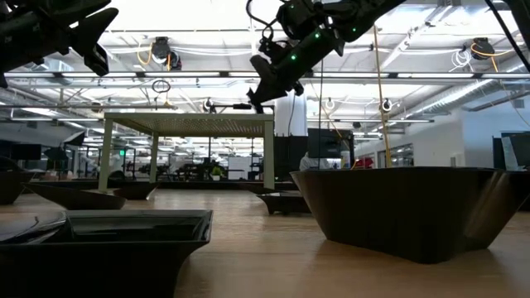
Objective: Pick & Place Mini shaped plates
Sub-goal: Stack the square plate on top of the stacked square plates on the shelf
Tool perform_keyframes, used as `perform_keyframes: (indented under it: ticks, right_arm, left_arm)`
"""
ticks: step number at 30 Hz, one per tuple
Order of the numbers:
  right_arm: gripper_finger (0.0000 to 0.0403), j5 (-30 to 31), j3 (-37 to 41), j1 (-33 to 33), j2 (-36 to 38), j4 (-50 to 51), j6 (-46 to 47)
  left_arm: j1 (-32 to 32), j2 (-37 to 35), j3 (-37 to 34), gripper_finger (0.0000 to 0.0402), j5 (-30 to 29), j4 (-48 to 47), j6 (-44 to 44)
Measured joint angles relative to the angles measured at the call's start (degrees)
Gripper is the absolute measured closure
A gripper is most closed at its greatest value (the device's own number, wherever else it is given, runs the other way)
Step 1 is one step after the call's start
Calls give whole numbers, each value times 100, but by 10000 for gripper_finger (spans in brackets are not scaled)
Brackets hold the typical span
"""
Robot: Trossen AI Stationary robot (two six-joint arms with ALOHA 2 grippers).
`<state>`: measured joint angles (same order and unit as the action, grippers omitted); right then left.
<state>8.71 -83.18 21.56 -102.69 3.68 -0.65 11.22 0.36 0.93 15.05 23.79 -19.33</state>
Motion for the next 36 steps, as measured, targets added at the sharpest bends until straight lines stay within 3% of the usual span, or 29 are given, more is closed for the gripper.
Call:
perform_keyframes:
  ticks: [26, 32, 36]
  right_arm:
    - [403, 2, 0, -129, 2, 94, 81]
    - [403, 1, 4, -213, 2, 44, -621]
    - [403, 0, 4, -275, 2, 71, -1638]
  left_arm:
    - [-1, 0, 2, 321, 0, 0, 0]
    - [-1, 0, 0, 321, 1, -1, 1]
    - [-1, 0, 1, 321, 2, 0, 0]
